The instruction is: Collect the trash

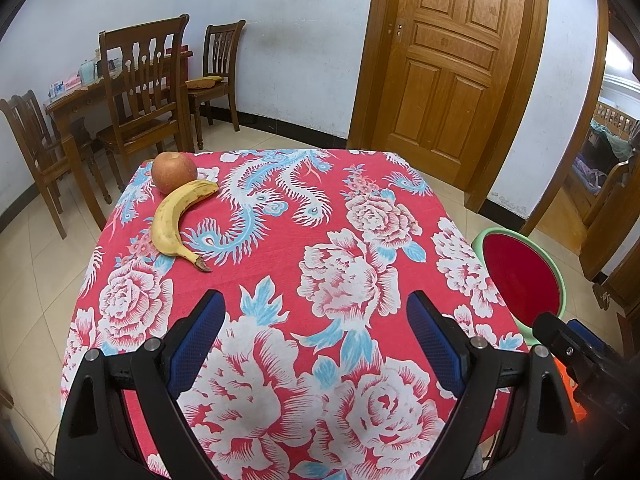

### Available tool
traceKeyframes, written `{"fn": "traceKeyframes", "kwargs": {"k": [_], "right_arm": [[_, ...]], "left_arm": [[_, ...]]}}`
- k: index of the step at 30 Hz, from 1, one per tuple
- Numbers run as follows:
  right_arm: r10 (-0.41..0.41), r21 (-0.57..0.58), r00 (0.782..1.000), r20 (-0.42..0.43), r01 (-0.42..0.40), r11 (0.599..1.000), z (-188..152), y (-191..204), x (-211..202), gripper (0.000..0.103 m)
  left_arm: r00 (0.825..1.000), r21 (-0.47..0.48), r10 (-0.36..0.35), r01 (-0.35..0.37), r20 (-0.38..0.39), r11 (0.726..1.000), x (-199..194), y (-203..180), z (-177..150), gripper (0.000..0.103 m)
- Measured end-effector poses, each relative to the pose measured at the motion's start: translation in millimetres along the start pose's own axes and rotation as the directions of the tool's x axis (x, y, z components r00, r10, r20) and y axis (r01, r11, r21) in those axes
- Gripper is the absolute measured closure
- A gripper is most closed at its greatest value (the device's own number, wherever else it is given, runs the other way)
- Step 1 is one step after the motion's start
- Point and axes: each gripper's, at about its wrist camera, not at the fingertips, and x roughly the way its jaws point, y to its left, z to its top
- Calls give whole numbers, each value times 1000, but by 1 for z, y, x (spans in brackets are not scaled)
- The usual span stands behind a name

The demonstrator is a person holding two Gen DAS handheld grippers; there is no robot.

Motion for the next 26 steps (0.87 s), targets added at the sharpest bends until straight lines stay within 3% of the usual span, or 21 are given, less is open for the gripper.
{"fn": "traceKeyframes", "kwargs": {"k": [26], "right_arm": [[0, 4, 1000, -3, 0, 1000, -1, -2, 1, 1]], "left_arm": [[1000, 1, -2, 2, -11, 1000, 2, -2, -3, 12]]}}
